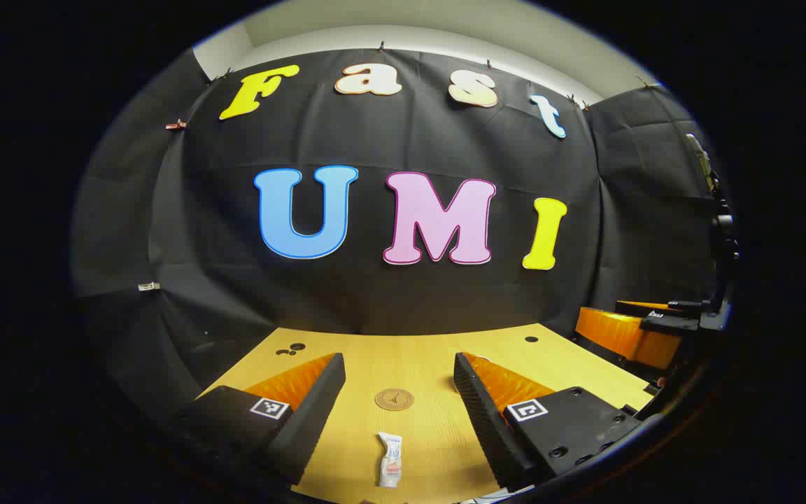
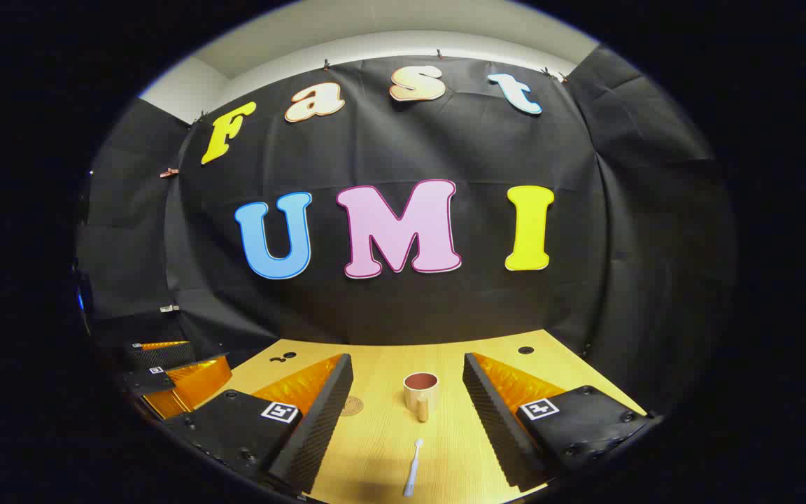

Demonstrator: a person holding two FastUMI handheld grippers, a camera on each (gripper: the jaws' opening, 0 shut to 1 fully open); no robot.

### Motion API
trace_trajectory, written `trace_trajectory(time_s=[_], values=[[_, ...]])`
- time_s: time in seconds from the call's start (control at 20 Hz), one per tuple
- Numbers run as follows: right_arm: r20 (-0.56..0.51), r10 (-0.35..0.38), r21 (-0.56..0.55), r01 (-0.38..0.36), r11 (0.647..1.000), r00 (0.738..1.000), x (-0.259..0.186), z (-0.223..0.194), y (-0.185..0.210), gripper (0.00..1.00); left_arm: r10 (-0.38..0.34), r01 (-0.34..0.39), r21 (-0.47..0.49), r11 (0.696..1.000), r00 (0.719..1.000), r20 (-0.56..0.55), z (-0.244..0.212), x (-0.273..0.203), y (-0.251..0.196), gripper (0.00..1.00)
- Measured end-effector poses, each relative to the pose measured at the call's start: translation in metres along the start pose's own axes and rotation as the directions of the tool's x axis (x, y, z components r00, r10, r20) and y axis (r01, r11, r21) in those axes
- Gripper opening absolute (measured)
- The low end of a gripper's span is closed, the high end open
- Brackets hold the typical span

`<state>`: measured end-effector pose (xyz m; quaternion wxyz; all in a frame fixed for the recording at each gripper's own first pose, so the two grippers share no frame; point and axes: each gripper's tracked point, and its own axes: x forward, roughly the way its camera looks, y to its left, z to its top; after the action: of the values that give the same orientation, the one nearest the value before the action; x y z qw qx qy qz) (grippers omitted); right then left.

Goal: Put the toothbrush and toothpaste on the desktop into the cup, then pick up the cup and place it on the coaster on the desktop.

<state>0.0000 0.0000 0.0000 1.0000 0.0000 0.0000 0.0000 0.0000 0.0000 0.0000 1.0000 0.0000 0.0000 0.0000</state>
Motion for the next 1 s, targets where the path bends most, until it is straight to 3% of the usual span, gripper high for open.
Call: trace_trajectory(time_s=[0.15, 0.75, 1.0], values=[[-0.022, -0.003, 0.016, 0.004, 1.000, 1.000, 0.008, -0.006, -0.012, 0.98, -0.028, 0.028, -0.034, 0.999, 1.000, -0.007, -0.003, 0.005, -0.011, 0.97], [-0.091, 0.038, 0.044, -0.034, 0.998, 0.995, 0.033, -0.031, -0.030, 0.98, 0.022, -0.023, -0.010, 1.000, 0.998, -0.051, -0.019, 0.022, -0.013, 0.97], [-0.112, 0.036, 0.058, -0.029, 0.998, 0.993, 0.044, -0.036, -0.042, 0.98, 0.032, -0.037, -0.038, 0.999, 0.991, -0.129, -0.049, 0.040, -0.012, 0.98]])
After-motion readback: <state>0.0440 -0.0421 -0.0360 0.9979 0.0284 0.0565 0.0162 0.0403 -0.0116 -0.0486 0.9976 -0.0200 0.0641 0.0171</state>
